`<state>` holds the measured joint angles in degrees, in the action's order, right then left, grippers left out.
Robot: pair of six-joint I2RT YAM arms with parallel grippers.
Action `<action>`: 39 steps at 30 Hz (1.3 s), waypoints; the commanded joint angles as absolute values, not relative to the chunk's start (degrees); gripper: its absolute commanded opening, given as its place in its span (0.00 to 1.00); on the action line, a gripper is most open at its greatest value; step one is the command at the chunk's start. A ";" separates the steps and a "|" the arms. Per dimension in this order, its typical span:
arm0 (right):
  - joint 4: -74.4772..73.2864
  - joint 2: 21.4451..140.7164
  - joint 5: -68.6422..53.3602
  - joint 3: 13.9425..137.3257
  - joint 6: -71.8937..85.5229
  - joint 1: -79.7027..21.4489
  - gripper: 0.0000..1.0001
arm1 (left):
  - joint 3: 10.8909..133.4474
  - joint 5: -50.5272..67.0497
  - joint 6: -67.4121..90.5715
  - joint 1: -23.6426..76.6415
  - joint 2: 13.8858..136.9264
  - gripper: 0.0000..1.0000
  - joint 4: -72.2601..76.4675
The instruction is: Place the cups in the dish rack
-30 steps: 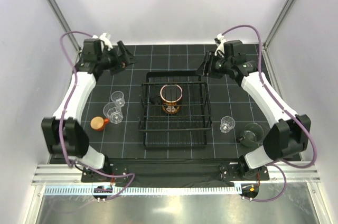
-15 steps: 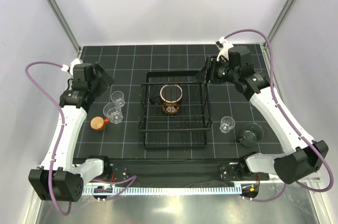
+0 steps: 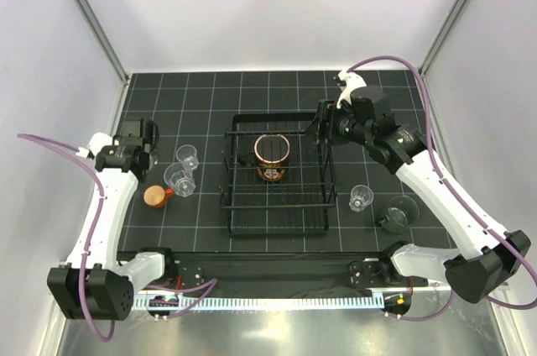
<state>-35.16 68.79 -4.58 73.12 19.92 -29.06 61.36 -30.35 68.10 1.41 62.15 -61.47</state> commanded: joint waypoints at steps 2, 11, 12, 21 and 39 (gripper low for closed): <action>-37.97 67.50 3.42 72.69 20.57 -31.20 0.63 | 63.02 -36.21 80.58 0.97 64.51 0.94 -70.57; -39.11 65.74 10.28 73.65 20.22 -31.46 0.63 | 59.51 -31.38 85.16 -2.09 66.53 0.87 -66.45; -39.20 65.57 11.15 73.65 20.13 -31.46 0.63 | 59.33 -30.42 87.25 -2.63 66.79 0.87 -67.14; -40.16 65.21 15.90 74.79 19.25 -31.55 0.64 | 53.80 -21.54 88.42 -8.61 69.34 0.81 -58.99; -40.52 66.01 18.37 75.67 18.54 -31.38 0.65 | 50.89 -15.47 91.32 -12.22 79.63 0.70 -53.53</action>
<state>-40.88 66.37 15.68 73.43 19.57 -31.48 50.41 -15.88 89.76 -11.84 79.33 -55.20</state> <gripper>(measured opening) 0.650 0.703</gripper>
